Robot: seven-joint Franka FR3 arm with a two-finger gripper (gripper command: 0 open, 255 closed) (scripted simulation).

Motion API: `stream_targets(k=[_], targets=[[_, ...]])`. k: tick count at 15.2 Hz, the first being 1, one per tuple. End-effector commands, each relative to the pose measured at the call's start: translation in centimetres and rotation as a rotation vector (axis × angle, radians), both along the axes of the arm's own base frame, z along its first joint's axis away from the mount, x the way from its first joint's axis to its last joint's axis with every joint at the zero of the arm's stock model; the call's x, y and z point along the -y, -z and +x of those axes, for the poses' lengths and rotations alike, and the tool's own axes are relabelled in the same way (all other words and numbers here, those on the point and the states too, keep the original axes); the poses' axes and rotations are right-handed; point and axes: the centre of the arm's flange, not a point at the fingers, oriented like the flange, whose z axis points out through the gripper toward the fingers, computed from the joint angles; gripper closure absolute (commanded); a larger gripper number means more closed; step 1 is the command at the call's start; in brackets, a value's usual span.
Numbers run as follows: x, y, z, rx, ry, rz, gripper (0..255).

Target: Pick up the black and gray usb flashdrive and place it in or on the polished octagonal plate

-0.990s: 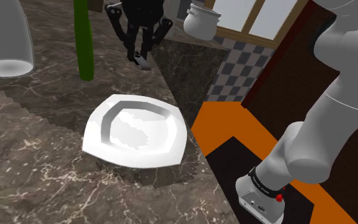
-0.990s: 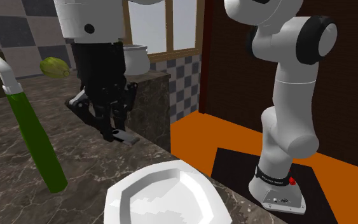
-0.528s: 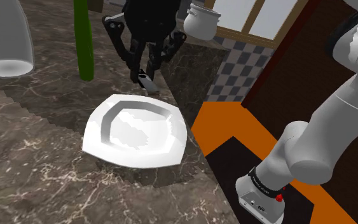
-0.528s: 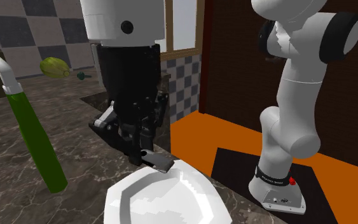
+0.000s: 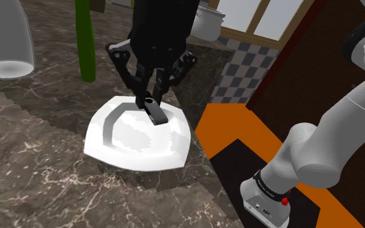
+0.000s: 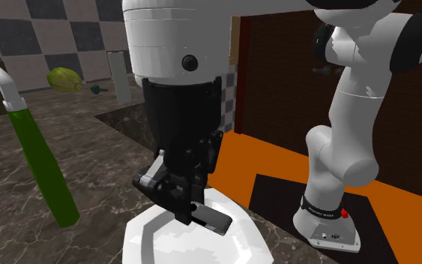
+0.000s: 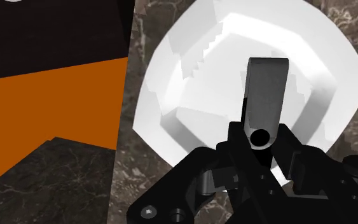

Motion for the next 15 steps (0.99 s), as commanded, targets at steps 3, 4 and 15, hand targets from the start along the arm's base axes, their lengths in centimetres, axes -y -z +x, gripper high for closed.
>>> stream_targets(k=[3,4,15], targets=[[-0.1,2.2,0.0,0.0,0.0,0.0,255],[-0.1,2.7,0.0,0.0,0.0,0.0,255],[-0.1,5.6,0.0,0.0,0.0,0.0,255]])
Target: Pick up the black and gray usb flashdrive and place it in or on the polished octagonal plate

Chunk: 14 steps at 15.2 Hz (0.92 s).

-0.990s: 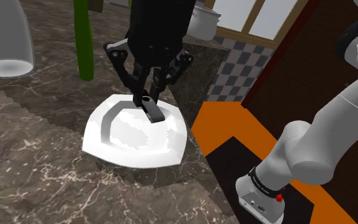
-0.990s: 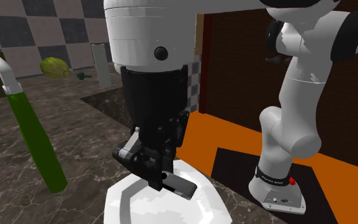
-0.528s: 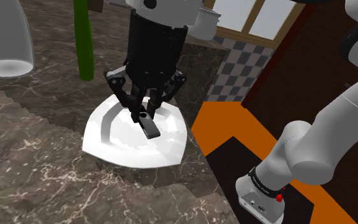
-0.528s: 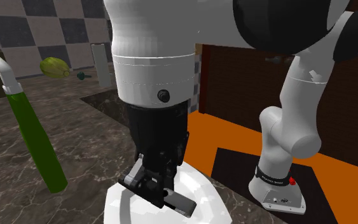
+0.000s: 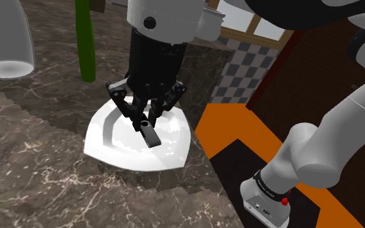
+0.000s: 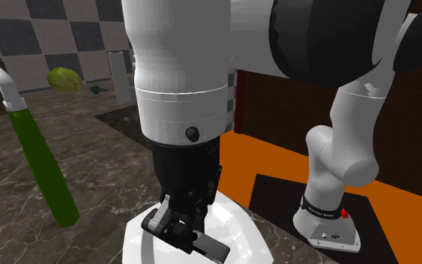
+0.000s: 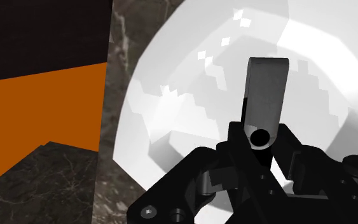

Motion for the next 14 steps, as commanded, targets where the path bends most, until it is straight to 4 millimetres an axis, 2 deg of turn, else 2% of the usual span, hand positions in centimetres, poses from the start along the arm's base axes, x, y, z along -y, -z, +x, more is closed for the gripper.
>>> stream_targets(k=[1,2,3,8,12,14], targets=[[0.0,0.0,0.0,0.0,0.0,0.0,255],[0.0,0.0,0.0,0.0,0.0,0.0,255],[0.0,0.0,0.0,0.0,0.0,0.0,0],[0.0,0.0,0.0,0.0,0.0,0.0,0],[0.1,-5.0,0.0,0.0,0.0,0.0,0],[0.1,-5.0,0.0,0.0,0.0,0.0,0]])
